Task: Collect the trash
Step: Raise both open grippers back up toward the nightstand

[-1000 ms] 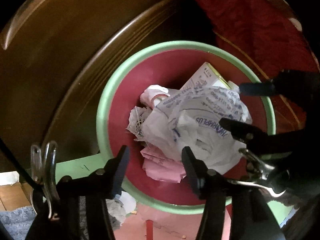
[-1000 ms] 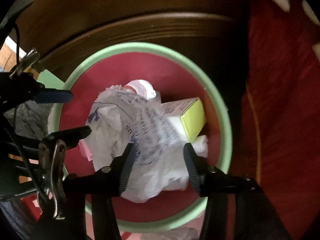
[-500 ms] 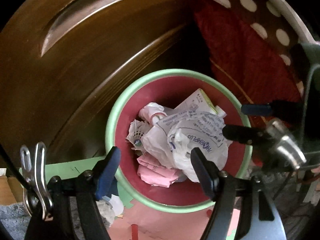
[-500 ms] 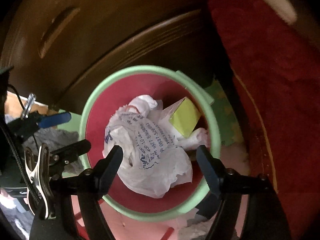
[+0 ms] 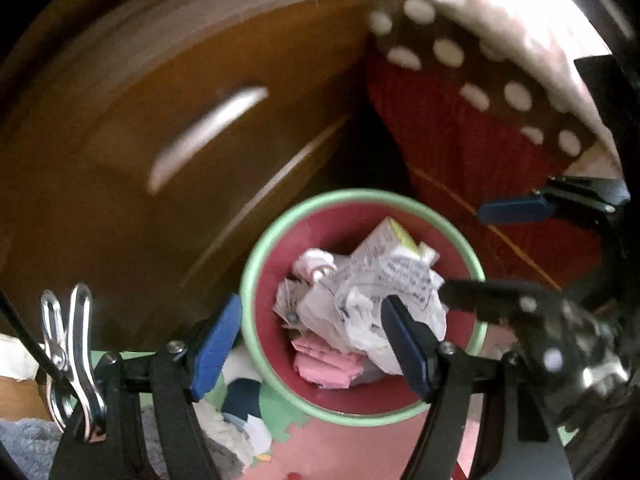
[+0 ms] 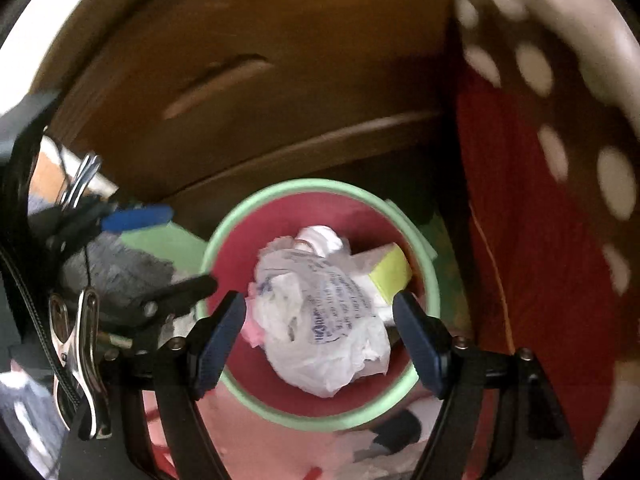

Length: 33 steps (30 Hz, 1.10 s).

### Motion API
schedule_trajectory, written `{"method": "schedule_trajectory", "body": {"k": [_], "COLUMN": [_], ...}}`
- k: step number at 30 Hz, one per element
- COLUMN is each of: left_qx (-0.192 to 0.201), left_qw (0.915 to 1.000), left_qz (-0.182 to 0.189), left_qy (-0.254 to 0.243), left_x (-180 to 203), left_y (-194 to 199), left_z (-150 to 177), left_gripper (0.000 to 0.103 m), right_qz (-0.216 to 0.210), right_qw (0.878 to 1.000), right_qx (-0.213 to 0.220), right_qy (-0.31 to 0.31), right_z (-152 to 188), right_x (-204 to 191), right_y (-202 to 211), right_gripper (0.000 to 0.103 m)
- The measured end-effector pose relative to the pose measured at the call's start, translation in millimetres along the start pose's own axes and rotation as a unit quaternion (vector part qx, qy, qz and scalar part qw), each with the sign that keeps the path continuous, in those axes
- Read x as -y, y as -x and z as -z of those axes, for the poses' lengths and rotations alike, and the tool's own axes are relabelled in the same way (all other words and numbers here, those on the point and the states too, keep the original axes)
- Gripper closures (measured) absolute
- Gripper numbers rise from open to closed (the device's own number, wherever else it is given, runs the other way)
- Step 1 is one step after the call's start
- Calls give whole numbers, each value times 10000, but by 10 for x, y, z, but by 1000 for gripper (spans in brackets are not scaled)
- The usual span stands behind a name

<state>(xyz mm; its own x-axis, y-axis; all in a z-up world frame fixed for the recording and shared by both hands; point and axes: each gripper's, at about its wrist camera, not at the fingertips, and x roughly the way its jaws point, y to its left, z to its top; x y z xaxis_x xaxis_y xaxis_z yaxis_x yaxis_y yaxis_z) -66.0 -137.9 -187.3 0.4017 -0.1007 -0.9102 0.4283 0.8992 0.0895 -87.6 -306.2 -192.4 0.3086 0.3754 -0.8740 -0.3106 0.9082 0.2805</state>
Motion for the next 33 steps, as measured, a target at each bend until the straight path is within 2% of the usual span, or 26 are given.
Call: {"method": "schedule_trajectory", "body": {"k": [7,11,13,17,20,25,33], "left_qx": [677,1192,1423,1716,1838,2010,2319], "left_qw": [9974,9926,9893,9845,9821,9783,9673], "left_qz": [-237,-244,-288,-128,-75,-39,-97], "left_qy": [4,34,134,351,410,491,1019], "left_x": [103,144,127,36,23,-6,-358], "left_y": [494,820,998,1237,1374,1520,1834], "left_z": [75,102,86,34,-20,-48,-150], "left_gripper": [28,28,28,28,28,28,28], "right_qz": [161,-135,-377,-740,-825,-1176,-1281], "right_qw": [9936,9854,9771,9621,9534,9453,9290], "right_qx": [673,1169,1518,2082,2360,2466,2871], "right_qy": [891,1233,1439,1595,1691,1782,1954], "right_z": [7,28,40,4,-35,-166,-605], "right_x": [-357,-473,-497,-546,-604,-684,-938], "right_y": [562,855,999,1295,1447,1586,1788], "right_gripper": [25,25,25,25,25,25,23]}}
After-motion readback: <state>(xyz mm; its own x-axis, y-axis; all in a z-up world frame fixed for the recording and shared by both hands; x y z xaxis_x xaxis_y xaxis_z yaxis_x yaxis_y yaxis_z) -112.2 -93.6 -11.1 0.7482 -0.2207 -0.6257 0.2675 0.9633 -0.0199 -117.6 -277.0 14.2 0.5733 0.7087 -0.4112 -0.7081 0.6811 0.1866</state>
